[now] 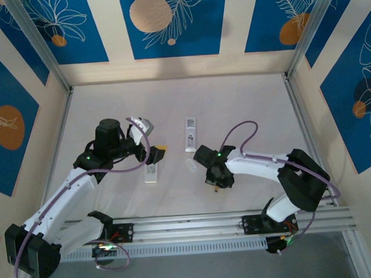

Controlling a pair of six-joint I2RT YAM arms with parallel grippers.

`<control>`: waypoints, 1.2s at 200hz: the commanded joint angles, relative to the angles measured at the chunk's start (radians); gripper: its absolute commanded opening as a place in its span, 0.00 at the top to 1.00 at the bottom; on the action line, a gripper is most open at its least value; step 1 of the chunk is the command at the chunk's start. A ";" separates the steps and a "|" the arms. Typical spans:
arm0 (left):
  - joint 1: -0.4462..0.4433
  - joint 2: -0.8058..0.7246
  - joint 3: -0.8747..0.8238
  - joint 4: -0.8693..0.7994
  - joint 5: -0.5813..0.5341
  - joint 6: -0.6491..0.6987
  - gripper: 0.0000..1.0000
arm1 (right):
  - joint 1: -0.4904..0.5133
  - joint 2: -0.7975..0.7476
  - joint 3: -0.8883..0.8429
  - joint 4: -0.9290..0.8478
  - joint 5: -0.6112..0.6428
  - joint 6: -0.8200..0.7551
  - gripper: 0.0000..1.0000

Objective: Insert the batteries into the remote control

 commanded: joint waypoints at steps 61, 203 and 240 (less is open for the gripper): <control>-0.008 -0.032 0.003 -0.018 -0.172 -0.014 0.00 | -0.049 0.118 0.391 0.266 0.387 -0.423 0.88; -0.008 -0.059 0.011 -0.046 -0.258 -0.001 0.00 | -0.130 0.491 0.569 0.341 0.273 -0.403 0.86; -0.008 -0.058 0.011 -0.046 -0.258 0.000 0.00 | -0.131 0.527 0.592 0.324 0.248 -0.390 0.86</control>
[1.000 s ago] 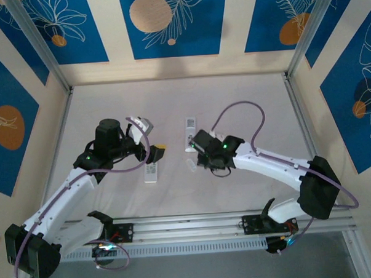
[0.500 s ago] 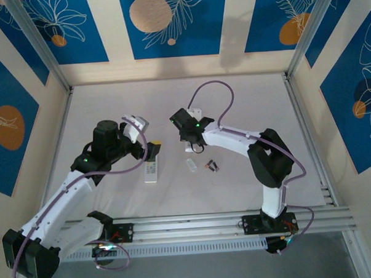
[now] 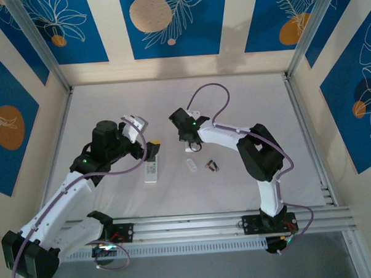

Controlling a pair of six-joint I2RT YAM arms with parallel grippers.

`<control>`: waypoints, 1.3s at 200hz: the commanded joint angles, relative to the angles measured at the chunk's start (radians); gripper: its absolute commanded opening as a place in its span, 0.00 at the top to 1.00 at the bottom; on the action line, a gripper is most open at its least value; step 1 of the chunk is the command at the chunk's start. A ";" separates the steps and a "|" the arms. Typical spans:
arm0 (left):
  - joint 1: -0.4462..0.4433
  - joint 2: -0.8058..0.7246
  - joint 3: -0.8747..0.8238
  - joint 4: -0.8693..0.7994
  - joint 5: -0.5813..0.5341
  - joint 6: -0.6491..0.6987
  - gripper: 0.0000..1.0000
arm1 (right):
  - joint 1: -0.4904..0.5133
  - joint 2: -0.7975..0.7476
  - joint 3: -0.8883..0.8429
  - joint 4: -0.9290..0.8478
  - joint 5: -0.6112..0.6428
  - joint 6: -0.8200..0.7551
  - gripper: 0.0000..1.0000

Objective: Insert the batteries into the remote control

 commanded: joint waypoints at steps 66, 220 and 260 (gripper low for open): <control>-0.008 -0.008 0.010 -0.010 -0.007 0.005 0.00 | 0.001 0.047 0.038 -0.056 -0.044 0.076 0.86; -0.008 -0.006 0.014 -0.012 0.000 0.009 0.00 | -0.032 -0.013 0.091 -0.162 -0.111 0.071 0.75; -0.008 -0.008 0.015 -0.015 -0.003 0.010 0.00 | -0.051 0.030 0.117 -0.150 -0.139 -0.034 0.77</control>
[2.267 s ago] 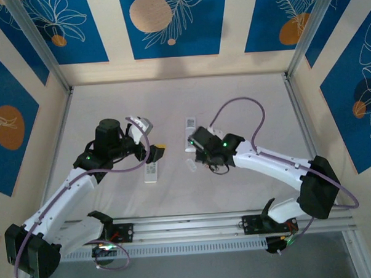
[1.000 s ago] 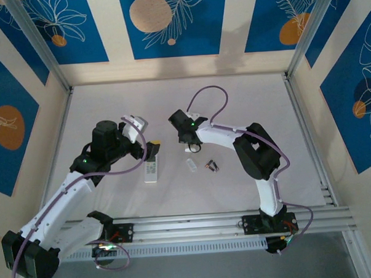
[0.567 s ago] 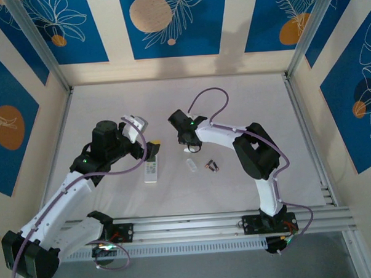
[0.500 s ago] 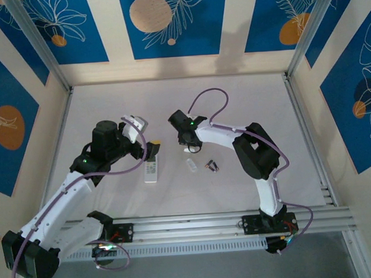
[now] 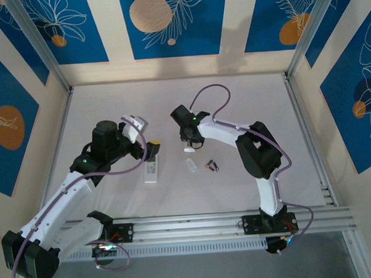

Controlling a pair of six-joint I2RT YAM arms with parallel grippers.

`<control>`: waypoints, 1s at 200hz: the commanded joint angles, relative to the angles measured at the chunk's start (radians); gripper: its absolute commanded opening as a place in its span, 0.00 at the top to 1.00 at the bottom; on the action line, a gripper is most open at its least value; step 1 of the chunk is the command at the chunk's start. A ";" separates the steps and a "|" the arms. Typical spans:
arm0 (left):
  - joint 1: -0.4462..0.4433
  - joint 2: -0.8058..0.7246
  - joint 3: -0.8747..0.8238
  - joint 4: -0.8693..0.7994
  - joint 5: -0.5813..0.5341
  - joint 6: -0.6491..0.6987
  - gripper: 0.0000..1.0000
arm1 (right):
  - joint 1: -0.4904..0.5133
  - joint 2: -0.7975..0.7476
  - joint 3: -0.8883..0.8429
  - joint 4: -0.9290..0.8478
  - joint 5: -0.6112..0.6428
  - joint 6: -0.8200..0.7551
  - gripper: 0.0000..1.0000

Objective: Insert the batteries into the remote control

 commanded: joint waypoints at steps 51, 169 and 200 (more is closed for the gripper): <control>-0.008 -0.008 0.015 -0.016 -0.004 0.012 0.00 | -0.002 0.085 0.119 -0.072 -0.057 -0.148 0.79; -0.008 -0.013 0.017 -0.017 -0.007 0.013 0.00 | 0.022 0.152 0.163 -0.183 -0.017 -0.173 0.82; -0.008 -0.014 0.016 -0.017 -0.008 0.015 0.00 | 0.012 0.200 0.202 -0.235 -0.041 -0.171 0.82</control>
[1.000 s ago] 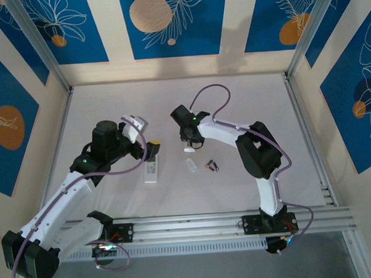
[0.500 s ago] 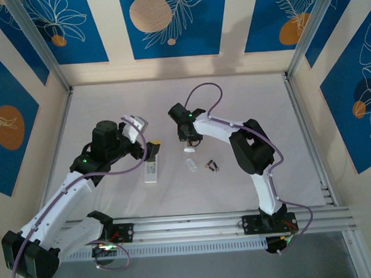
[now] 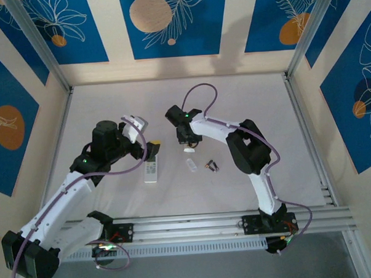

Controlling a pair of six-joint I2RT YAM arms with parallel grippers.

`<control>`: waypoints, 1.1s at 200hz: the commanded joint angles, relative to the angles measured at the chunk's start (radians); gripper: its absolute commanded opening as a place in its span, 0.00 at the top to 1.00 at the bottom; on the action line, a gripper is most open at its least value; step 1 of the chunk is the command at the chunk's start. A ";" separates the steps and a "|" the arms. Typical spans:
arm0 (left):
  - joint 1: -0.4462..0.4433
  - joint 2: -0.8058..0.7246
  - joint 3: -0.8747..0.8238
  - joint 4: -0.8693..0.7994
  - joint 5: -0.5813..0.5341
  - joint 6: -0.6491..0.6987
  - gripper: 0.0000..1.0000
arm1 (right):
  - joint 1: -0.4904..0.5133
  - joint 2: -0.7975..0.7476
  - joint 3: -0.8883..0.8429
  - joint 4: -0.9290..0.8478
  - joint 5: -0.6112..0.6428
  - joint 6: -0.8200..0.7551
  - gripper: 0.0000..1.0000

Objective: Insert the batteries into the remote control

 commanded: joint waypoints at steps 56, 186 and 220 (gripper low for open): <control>-0.008 -0.019 0.016 -0.016 -0.007 0.015 0.00 | -0.029 0.148 0.123 -0.166 -0.110 -0.037 0.82; -0.008 -0.020 0.013 -0.014 -0.011 0.017 0.00 | -0.061 -0.080 0.080 -0.102 -0.035 0.137 0.86; -0.008 -0.019 0.014 -0.015 -0.007 0.016 0.00 | -0.057 -0.080 0.043 -0.060 -0.034 0.238 0.86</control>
